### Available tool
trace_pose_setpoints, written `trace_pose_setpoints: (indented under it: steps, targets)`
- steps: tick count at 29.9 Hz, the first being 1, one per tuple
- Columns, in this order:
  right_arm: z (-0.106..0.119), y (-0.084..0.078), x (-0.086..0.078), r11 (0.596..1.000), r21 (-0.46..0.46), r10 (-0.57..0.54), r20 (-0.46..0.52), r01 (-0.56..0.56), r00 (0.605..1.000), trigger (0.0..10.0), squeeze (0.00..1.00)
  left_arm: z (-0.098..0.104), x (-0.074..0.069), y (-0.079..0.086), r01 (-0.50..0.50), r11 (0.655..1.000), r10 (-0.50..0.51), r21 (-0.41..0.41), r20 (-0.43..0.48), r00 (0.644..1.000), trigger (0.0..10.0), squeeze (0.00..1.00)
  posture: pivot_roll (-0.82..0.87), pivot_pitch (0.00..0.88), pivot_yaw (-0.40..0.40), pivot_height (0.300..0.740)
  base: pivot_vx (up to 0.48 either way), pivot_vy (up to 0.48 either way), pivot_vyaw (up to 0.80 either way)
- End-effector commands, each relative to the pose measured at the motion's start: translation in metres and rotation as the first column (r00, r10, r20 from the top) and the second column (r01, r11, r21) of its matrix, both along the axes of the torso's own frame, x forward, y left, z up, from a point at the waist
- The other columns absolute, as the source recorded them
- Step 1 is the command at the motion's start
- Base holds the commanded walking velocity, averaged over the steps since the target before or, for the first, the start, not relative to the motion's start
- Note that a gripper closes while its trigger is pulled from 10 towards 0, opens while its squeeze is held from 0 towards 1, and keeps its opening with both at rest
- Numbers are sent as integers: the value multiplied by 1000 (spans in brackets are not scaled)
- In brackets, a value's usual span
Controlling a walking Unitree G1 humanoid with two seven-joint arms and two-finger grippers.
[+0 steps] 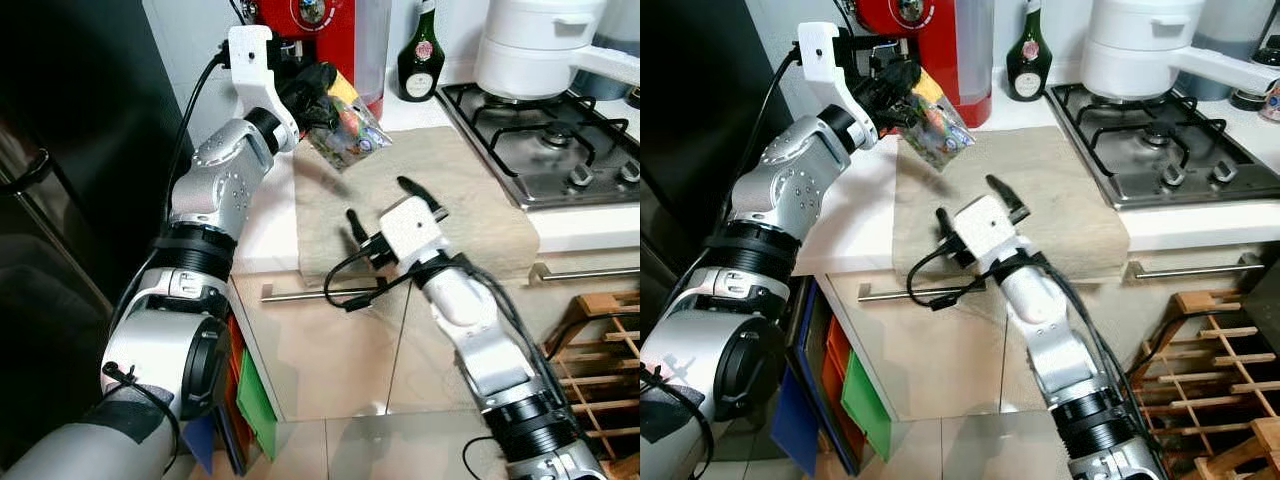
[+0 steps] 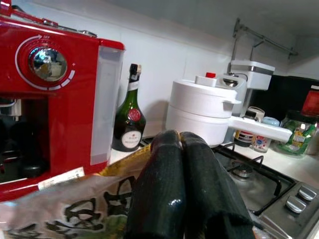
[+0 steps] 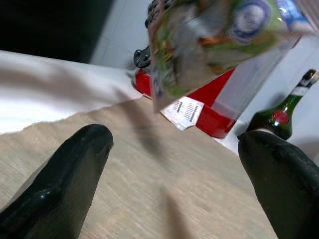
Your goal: Restocking fridge
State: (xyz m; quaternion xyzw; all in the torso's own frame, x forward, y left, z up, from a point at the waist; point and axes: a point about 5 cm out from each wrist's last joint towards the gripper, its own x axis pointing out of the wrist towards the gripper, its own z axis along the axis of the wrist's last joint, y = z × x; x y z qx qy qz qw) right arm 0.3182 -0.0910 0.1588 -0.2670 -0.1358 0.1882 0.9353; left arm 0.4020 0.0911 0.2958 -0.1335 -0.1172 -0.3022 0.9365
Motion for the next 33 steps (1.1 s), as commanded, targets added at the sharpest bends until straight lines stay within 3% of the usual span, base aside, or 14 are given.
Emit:
trace_pose_setpoints:
  steps: [1, 8, 16, 19, 24, 28, 33]
  targets:
    - [10, 6, 5, 998, -66, -14, 109, 21, 994, 10000, 0, 19, -1, 2, -6, 1000, 7, -20, 56, 998, 0, 0, -114, 0, 126, 740, 0, 0, 0]
    - [22, 6, 14, 992, -62, -91, 243, 109, 966, 10000, 0, 18, -1, 2, -6, 999, 8, -39, 47, 999, 0, 0, -106, 0, 125, 740, 0, 0, 0]
    - [21, 7, 26, 989, 18, -146, 239, 146, 960, 10000, 0, 23, -5, -1, 15, 997, -11, -70, 59, 998, 0, 0, -100, 0, 122, 740, 0, 0, 0]
    - [21, 9, 28, 989, 8, -145, 251, 148, 957, 10000, 0, 25, -7, -2, 23, 997, -18, -78, 65, 998, 0, 0, -102, 0, 126, 740, 0, 0, 0]
    - [24, 6, 36, 980, 89, -194, 220, 179, 956, 10000, 0, 28, -11, -4, 38, 995, -31, -95, 74, 997, 0, 0, -100, 0, 125, 740, 0, 0, 0]
    - [27, 4, 43, 950, 251, -221, 125, 184, 967, 10000, 0, 32, -15, -6, 59, 993, -49, -106, 89, 995, 0, 0, -99, 0, 125, 740, 0, 0, 0]
    - [35, 5, 49, 939, 300, -215, 123, 170, 969, 10000, 0, 35, -19, -8, 76, 991, -65, -111, 97, 993, 0, 0, -94, 0, 122, 740, 0, 0, 0]
